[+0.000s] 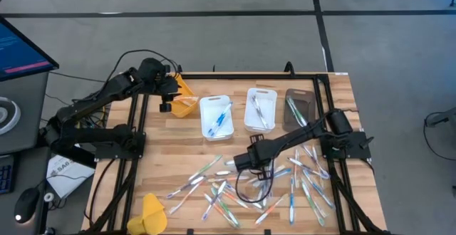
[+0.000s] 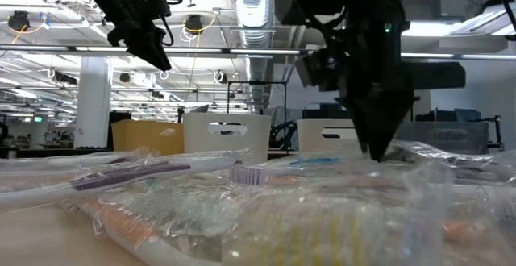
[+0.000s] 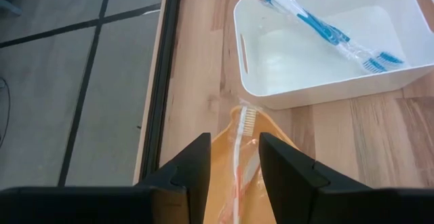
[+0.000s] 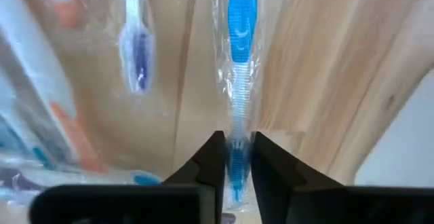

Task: Pick & Place Toothbrushes
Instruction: Put the blue toothbrush into the left white bin

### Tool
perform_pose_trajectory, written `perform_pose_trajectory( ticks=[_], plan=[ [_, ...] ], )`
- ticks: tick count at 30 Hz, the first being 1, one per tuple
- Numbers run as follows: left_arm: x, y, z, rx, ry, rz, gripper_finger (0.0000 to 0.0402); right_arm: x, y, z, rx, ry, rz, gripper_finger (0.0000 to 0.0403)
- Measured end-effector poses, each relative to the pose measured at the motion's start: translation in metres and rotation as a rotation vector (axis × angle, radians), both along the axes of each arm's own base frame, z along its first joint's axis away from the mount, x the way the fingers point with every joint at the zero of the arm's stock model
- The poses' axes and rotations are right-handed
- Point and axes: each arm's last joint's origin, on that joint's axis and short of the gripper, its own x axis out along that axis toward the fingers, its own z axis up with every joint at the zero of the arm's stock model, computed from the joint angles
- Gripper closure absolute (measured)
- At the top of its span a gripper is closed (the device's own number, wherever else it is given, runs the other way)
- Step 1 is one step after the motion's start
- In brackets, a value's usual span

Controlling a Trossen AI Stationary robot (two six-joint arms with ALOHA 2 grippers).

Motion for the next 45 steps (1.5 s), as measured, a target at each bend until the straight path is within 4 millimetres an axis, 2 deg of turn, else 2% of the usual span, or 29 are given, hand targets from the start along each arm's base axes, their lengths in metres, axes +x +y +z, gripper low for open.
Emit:
perform_pose_trajectory(
  ticks=[3,11,17,23,28,33,39,41,45],
  plan=[
    [0.000,0.000,0.000,0.000,-0.001,0.001,0.0284,0.003,0.003,0.010,-0.034,-0.017,0.000,0.0376],
    [0.000,0.000,0.000,0.002,-0.003,0.001,0.0285,0.001,0.011,0.039,-0.130,-0.002,-0.021,0.0379],
    [0.000,0.000,0.000,-0.017,-0.016,0.024,0.0286,0.002,0.017,0.063,-0.189,-0.024,-0.015,0.0399],
    [0.000,0.000,0.000,-0.022,-0.020,0.030,0.0286,0.001,0.020,0.084,-0.216,-0.037,-0.016,0.0391],
    [0.007,-0.008,0.001,-0.020,-0.022,-0.022,0.0286,0.003,0.025,0.097,-0.237,-0.079,-0.003,0.0396],
    [0.023,-0.030,0.002,-0.068,-0.059,-0.098,0.0286,0.003,0.030,0.109,-0.250,-0.117,0.012,0.0398],
    [0.043,-0.077,0.002,-0.229,-0.110,-0.185,0.0286,0.003,0.041,0.127,-0.234,-0.179,0.039,0.0395],
    [0.047,-0.095,-0.006,-0.270,-0.092,-0.242,0.0286,0.002,0.046,0.133,-0.237,-0.207,0.054,0.0395],
    [0.051,-0.129,-0.034,-0.304,-0.081,-0.383,0.0286,0.001,0.057,0.152,-0.217,-0.281,0.070,0.0395]
  ],
)
